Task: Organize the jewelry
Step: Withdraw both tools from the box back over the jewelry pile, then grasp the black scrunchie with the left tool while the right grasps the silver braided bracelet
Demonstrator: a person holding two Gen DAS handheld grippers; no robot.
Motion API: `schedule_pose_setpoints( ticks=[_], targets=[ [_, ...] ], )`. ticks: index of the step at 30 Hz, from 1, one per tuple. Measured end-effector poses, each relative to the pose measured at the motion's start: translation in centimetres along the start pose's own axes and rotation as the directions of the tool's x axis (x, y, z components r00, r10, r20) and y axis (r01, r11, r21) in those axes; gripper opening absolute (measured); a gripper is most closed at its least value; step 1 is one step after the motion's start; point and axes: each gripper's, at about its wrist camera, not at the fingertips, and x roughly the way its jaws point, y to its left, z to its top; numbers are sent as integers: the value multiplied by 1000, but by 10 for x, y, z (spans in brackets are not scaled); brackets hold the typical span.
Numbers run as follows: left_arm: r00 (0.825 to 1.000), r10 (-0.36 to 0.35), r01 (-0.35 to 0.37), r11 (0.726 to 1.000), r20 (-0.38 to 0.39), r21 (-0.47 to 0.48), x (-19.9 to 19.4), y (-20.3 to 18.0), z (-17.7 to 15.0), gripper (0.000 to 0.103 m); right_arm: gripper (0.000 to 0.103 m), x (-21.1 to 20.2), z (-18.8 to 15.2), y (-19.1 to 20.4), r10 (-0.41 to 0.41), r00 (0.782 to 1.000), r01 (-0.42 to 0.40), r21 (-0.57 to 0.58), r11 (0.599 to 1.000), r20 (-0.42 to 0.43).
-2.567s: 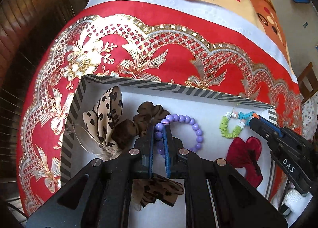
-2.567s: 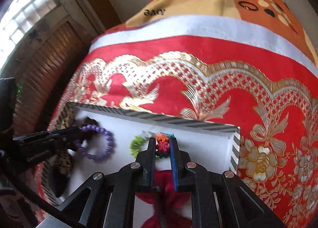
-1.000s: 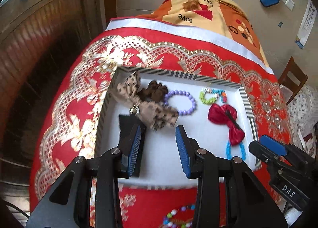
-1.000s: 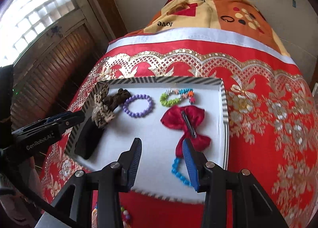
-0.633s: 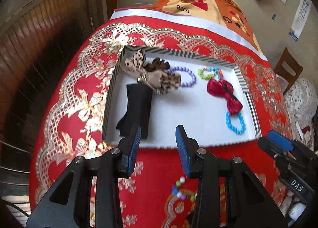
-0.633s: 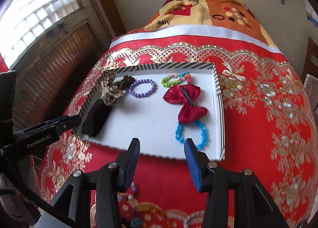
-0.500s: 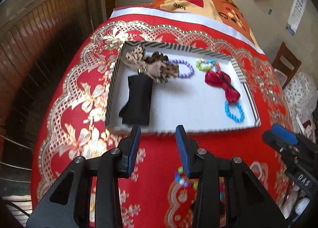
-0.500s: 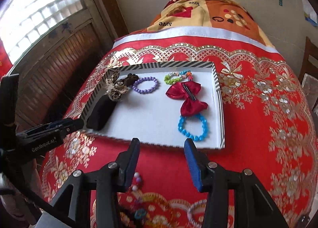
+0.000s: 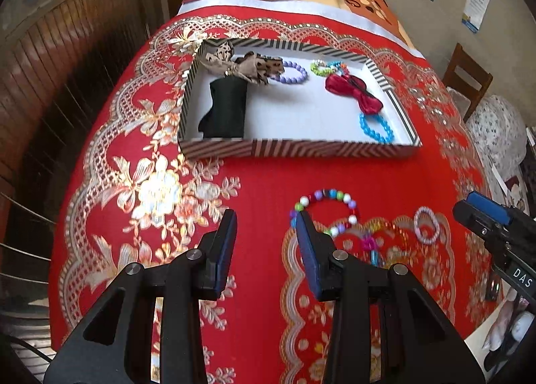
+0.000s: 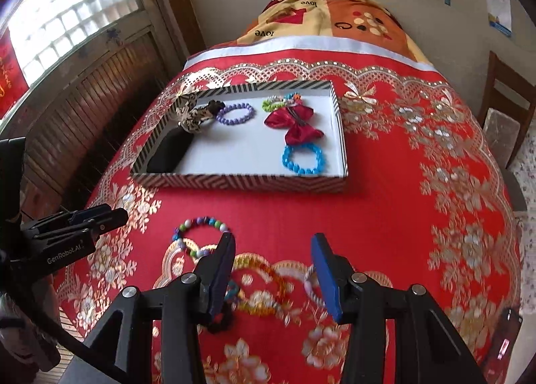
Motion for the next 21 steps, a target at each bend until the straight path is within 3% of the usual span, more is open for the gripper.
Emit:
schedule_pose_setpoints(
  ticks=[8,21],
  targets=[
    [1000,-7,7,1000,5,23,-10,-4,-20,36,46,-15,-20,9,-6,1000,6,14,1000,14],
    [999,-17,18,1000,-28,25,-9,-5,-46,36,50,-25,-56,-12,-49,999,49,74,996,-5]
  ],
)
